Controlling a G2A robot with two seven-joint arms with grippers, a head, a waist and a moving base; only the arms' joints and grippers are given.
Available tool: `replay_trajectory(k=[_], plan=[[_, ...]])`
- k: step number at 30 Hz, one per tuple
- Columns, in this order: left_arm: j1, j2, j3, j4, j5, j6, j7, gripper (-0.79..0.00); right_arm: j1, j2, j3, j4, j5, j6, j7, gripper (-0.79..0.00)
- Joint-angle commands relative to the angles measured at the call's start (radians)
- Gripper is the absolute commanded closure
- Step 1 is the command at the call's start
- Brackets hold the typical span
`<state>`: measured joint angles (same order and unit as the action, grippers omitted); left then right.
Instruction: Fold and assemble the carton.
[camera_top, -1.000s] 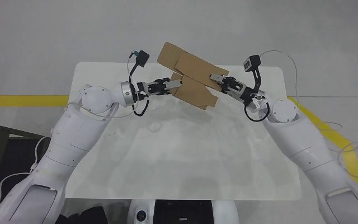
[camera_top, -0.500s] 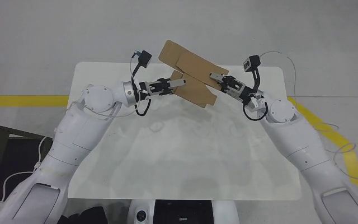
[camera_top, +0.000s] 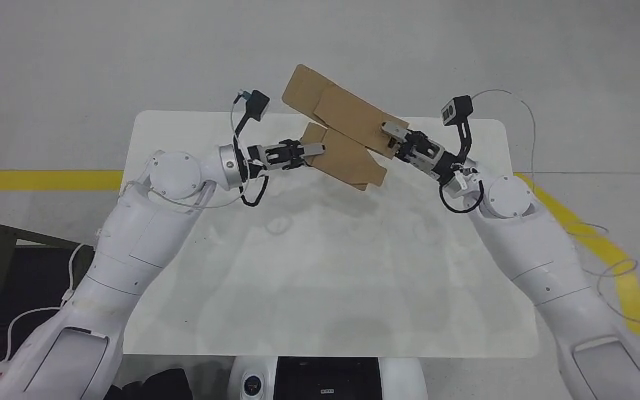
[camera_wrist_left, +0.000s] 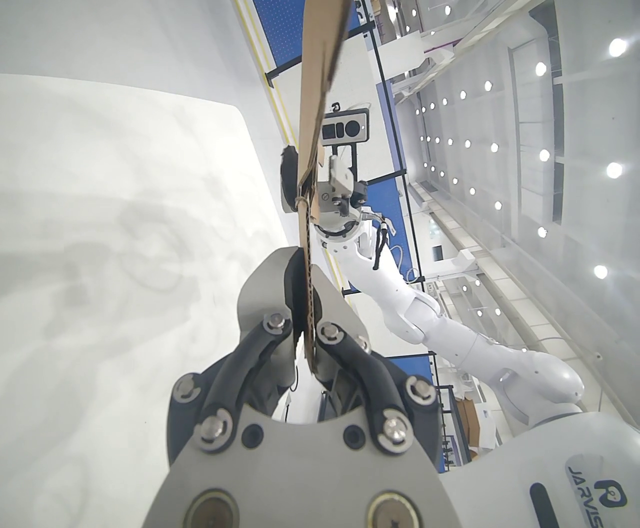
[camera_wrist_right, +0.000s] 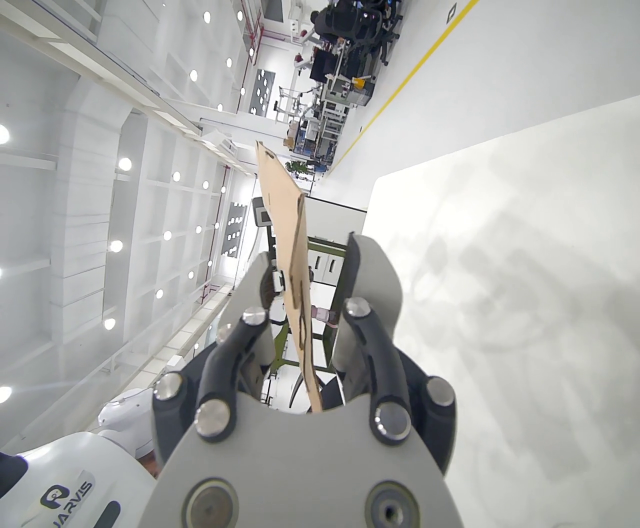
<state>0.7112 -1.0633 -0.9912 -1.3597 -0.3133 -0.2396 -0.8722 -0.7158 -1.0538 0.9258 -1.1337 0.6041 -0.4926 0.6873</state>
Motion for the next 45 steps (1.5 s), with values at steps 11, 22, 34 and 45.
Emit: replay_trajectory(k=[11,22,34,45], plan=[[-0.073,0.004,-0.009,0.087,-0.072,-0.043,-0.345,0.000,0.048,0.028,0.090,0.151,-0.038,-0.249,0.391,-0.785],[-0.108,0.001,0.028,0.128,-0.129,-0.058,-0.604,0.000,0.105,0.063,-0.033,0.053,-0.090,-0.233,0.408,-0.785],[-0.116,-0.003,0.046,0.127,-0.146,-0.062,-0.647,0.000,0.113,0.080,-0.097,-0.002,-0.071,-0.248,0.393,-0.785],[-0.109,-0.007,0.060,0.109,-0.152,-0.062,-0.643,0.000,0.113,0.080,-0.097,-0.002,-0.071,-0.248,0.393,-0.785]])
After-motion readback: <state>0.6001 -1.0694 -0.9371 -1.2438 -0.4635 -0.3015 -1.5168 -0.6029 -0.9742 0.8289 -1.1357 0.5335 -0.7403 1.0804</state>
